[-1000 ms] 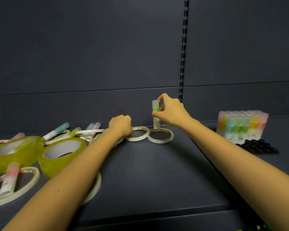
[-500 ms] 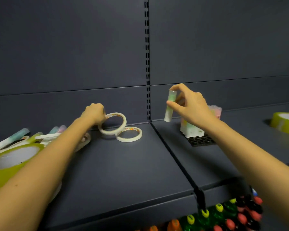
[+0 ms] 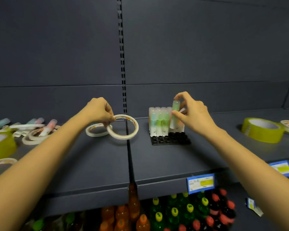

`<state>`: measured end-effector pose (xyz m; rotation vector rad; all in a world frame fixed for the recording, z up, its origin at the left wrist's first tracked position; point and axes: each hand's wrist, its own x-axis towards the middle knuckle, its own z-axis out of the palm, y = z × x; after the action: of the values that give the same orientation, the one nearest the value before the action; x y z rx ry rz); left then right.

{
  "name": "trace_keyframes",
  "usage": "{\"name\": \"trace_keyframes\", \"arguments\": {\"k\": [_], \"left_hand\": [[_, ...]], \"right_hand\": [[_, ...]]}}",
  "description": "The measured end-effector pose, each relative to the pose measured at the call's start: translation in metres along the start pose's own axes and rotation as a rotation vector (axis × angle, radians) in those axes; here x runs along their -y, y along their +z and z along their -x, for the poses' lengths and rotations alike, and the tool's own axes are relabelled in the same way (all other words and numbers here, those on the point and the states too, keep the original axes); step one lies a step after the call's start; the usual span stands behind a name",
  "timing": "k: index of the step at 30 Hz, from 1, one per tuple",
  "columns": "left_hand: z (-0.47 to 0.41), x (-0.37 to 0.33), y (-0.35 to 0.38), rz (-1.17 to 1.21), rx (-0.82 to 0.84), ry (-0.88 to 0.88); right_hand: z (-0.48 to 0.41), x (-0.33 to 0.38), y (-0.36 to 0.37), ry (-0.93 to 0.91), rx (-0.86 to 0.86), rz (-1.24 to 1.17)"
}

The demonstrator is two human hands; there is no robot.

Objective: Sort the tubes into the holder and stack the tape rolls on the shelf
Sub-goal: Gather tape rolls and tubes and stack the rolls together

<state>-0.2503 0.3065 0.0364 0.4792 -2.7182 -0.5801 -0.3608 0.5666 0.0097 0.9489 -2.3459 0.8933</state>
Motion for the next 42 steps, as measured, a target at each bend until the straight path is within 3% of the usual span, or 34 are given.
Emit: {"name": "trace_keyframes", "arguments": {"k": [8, 15, 23, 33, 42], "left_hand": [[0.038, -0.039, 0.026, 0.03, -0.035, -0.102], [0.056, -0.062, 0.04, 0.023, -0.042, -0.118], [0.051, -0.095, 0.048, 0.026, -0.047, -0.059], [0.031, -0.163, 0.087, 0.05, -0.005, 0.118], [-0.001, -0.286, 0.154, 0.135, -0.047, 0.191]], "right_hand": [[0.005, -0.033, 0.021, -0.03, 0.052, -0.08], [-0.006, -0.039, 0.019, -0.132, 0.014, 0.166], [-0.012, -0.037, 0.006, -0.124, 0.144, 0.181], [0.004, -0.094, -0.07, -0.15, 0.255, 0.329], [0.021, -0.214, -0.163, -0.057, 0.215, 0.39]]}}
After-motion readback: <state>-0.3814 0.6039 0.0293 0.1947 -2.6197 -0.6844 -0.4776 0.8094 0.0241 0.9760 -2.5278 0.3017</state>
